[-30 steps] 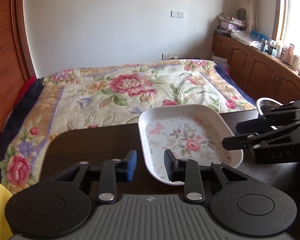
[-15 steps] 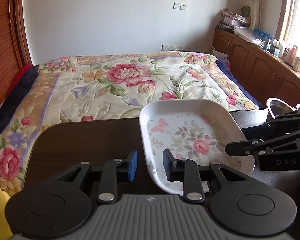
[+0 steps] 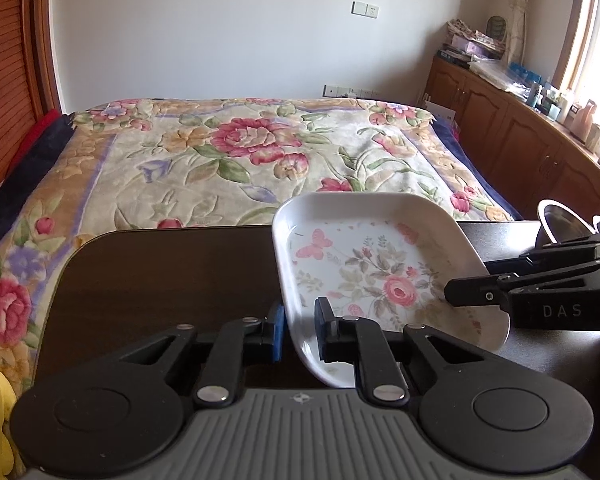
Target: Organize plates and bowls
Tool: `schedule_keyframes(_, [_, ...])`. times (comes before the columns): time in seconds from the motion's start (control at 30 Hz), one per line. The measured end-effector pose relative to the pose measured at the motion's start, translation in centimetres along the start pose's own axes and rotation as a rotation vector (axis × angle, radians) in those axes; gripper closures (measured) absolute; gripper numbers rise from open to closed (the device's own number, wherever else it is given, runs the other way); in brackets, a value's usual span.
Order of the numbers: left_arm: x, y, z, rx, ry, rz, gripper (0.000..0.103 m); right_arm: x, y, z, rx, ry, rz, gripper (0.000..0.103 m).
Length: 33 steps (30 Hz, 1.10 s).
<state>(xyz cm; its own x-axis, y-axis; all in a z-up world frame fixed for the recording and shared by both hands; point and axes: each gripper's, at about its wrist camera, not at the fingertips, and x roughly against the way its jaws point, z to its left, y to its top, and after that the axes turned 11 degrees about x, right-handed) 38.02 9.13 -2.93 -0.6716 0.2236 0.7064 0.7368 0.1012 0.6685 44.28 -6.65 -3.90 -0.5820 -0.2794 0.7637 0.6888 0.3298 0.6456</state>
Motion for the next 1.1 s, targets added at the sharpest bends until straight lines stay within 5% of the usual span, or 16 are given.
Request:
schedule_keyframes(0.37, [1.4, -0.6, 1.5, 0.03, -0.009, 0.014, 0.086, 1.0, -0.8, 0.7, -0.029, 0.044, -0.03, 0.089])
schedule_keyframes(1.1, [8.9, -3.4, 0.5, 0.059, -0.046, -0.07, 0.086, 6.4, -3.5, 1.5, -0.054, 0.123, -0.159, 0.089])
